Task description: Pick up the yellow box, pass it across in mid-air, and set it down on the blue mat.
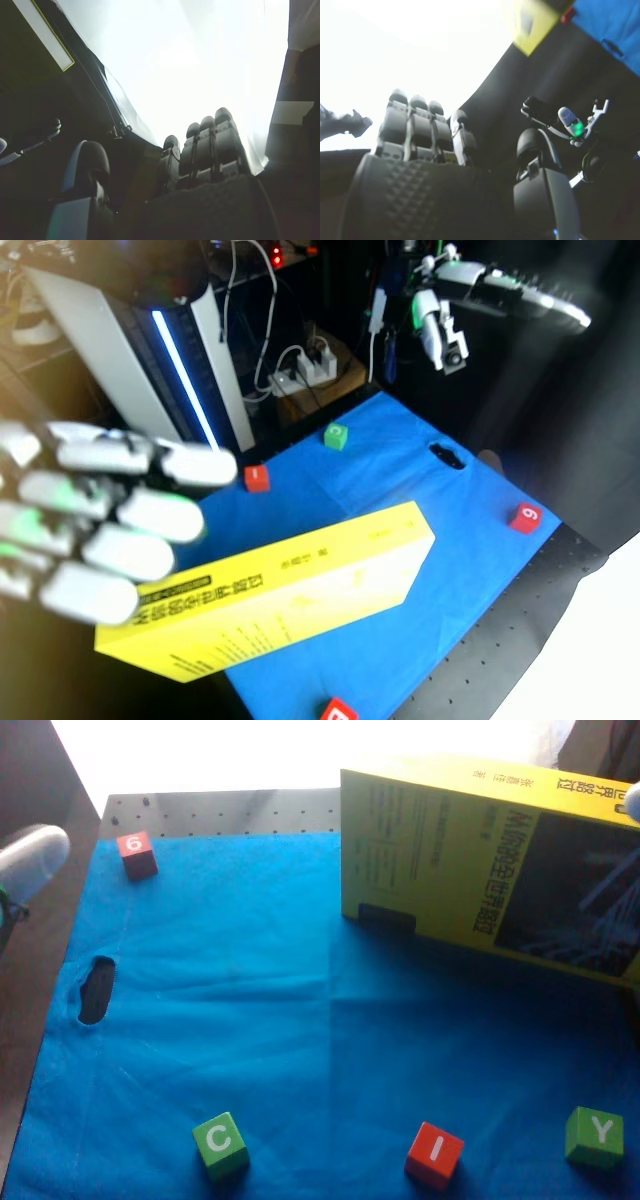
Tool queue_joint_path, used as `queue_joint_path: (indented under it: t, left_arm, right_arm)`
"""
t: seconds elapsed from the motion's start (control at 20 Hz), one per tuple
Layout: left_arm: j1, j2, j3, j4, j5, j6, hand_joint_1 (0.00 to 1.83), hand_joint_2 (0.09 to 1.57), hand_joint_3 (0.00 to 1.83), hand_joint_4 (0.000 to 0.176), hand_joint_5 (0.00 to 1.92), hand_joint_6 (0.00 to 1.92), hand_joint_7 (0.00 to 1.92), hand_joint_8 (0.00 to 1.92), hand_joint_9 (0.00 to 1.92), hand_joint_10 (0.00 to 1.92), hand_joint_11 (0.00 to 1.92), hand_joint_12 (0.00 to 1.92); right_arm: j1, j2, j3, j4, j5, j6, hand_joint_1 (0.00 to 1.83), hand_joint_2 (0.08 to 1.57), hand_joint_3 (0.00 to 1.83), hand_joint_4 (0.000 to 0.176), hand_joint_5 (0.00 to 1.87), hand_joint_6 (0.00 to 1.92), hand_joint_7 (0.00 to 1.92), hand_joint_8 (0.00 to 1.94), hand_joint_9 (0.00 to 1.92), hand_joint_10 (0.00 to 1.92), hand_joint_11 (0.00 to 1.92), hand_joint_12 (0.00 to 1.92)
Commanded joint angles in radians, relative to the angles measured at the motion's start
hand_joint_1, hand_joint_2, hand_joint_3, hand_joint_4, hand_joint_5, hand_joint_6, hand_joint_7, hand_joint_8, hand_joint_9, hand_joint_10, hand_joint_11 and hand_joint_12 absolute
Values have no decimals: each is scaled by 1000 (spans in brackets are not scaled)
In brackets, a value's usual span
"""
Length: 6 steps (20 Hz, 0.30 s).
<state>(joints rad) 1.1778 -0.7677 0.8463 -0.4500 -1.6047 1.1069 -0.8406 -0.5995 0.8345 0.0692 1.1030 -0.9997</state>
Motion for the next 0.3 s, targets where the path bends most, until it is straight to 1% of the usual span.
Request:
queue_joint_path:
  t: [0.0,0.05,0.1,0.15,0.2,0.25]
  left_arm:
    - [-7,12,-3,19,-127,5,394,1334,15,146,0,0,0,0,0,0,6,7]
    - [-7,20,-5,23,-127,10,376,1331,7,165,0,0,0,0,0,0,46,28]
    - [-8,32,-4,37,-127,12,396,1335,5,174,0,0,0,0,0,0,8,5]
    - [-12,40,-2,44,-127,12,472,1326,0,160,0,0,0,0,0,0,1,0]
    - [-21,45,0,49,-127,12,482,1313,0,166,0,0,0,0,0,0,0,0]
    - [-35,47,2,57,-127,13,423,1275,0,174,0,0,0,0,0,0,0,0]
  right_arm:
    - [3,4,-2,20,167,1,340,1295,7,128,0,0,0,0,0,0,0,0]
    - [-5,6,-5,20,197,1,351,1270,0,143,0,0,0,0,0,0,0,0]
    - [-24,10,-9,28,239,1,379,1187,0,157,0,0,0,0,0,0,0,0]
    - [-52,15,-13,39,281,1,391,1175,0,163,0,0,0,0,0,0,0,0]
    - [-88,22,-21,58,334,1,356,1174,0,173,0,0,0,0,0,0,0,0]
    - [-129,26,-28,78,393,1,368,1142,10,163,0,0,0,0,32,25,0,203]
